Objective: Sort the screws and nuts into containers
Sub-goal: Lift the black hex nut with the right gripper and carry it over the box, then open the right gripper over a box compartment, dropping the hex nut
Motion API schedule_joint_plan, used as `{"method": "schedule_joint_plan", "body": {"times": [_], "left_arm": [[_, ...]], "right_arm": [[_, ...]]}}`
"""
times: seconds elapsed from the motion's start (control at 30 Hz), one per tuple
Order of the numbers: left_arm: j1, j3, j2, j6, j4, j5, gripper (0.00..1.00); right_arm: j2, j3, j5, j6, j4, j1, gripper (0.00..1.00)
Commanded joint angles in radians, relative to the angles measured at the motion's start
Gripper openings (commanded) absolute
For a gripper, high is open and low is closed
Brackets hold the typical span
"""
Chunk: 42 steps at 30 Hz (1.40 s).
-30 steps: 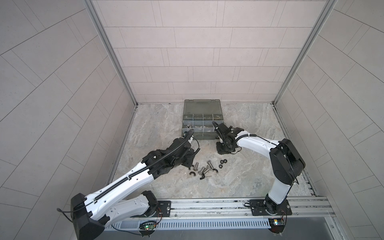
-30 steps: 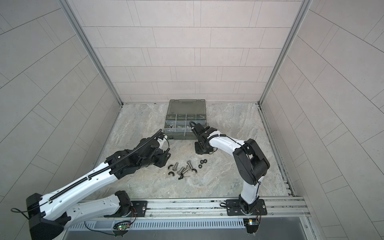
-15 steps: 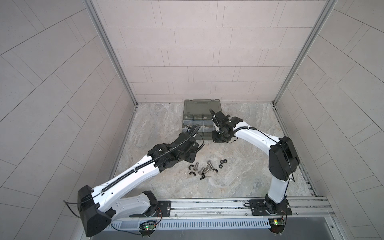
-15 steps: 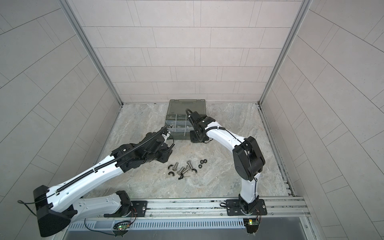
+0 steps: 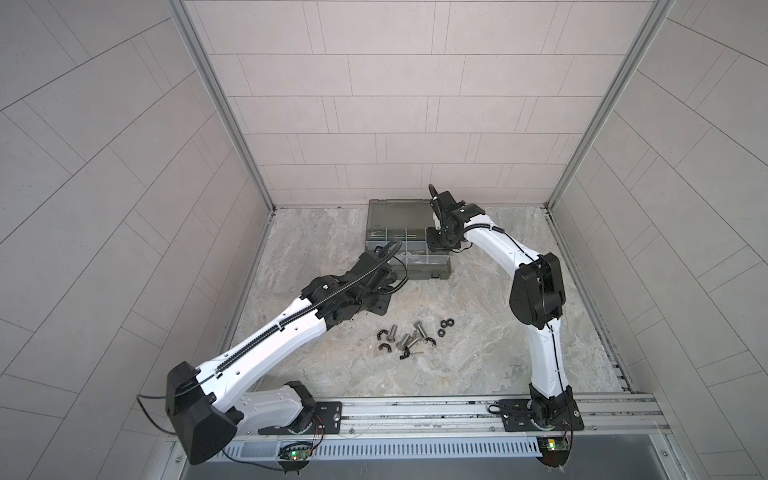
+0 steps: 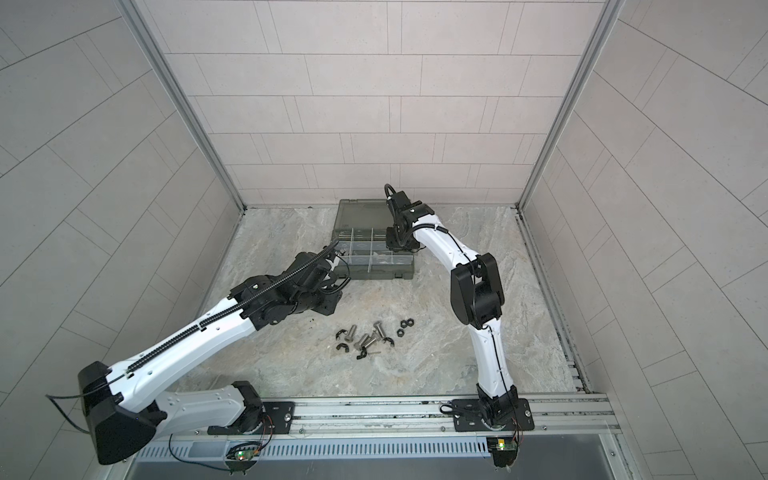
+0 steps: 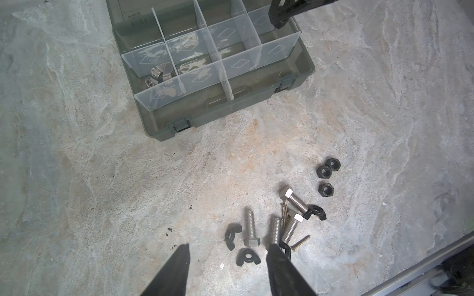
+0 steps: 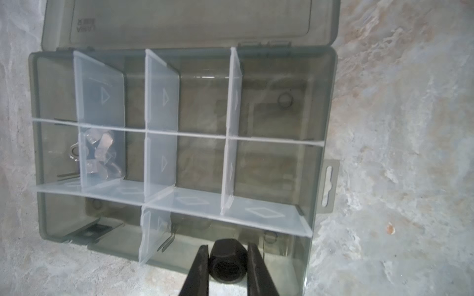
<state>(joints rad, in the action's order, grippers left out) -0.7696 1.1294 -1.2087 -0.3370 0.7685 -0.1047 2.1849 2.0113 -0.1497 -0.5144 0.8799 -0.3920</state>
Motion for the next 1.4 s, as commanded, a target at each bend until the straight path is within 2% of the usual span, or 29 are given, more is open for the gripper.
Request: {"method": "schedule_joint_plan", "body": {"times": [0.0, 0.33, 0.6, 0.67, 0.8, 0.87, 1.03, 1.07, 1.13, 1.37], "left_arm": [[0.018, 0.035, -0.009, 0.025, 0.012, 0.022, 0.55], [0.054, 0.04, -0.028, 0.033, -0.026, 0.089, 0.55], [0.056, 0.066, -0.052, 0.026, -0.07, 0.176, 0.56], [0.055, 0.079, -0.059, 0.021, -0.079, 0.188, 0.56], [0.056, 0.103, -0.067, 0.016, -0.094, 0.203, 0.57], [0.055, 0.114, -0.069, 0.007, -0.096, 0.204, 0.58], [0.056, 0.101, -0.049, -0.018, -0.149, 0.256, 0.72], [0.055, 0.099, -0.045, -0.026, -0.156, 0.262, 0.78], [0.056, 0.094, -0.036, -0.044, -0.167, 0.275, 1.0], [0.056, 0.035, 0.021, -0.067, -0.187, 0.322, 1.0]], "right_arm": [[0.056, 0.062, -0.001, 0.011, 0.042, 0.034, 0.17], [0.189, 0.213, -0.029, 0.011, 0.061, 0.091, 0.19], [0.18, 0.173, -0.061, 0.011, 0.028, 0.09, 0.3], [0.167, 0.152, -0.068, 0.01, 0.015, 0.088, 0.31], [0.151, 0.119, -0.073, 0.01, 0.006, 0.086, 0.4], [0.134, 0.106, -0.08, 0.012, 0.008, 0.086, 0.41], [-0.033, -0.039, -0.078, 0.026, -0.038, 0.081, 0.42], [-0.068, -0.072, -0.073, 0.028, -0.044, 0.081, 0.42], [-0.16, -0.168, -0.065, 0.03, -0.06, 0.081, 0.43], [-0.41, -0.483, -0.076, 0.046, -0.1, 0.076, 0.45]]}}
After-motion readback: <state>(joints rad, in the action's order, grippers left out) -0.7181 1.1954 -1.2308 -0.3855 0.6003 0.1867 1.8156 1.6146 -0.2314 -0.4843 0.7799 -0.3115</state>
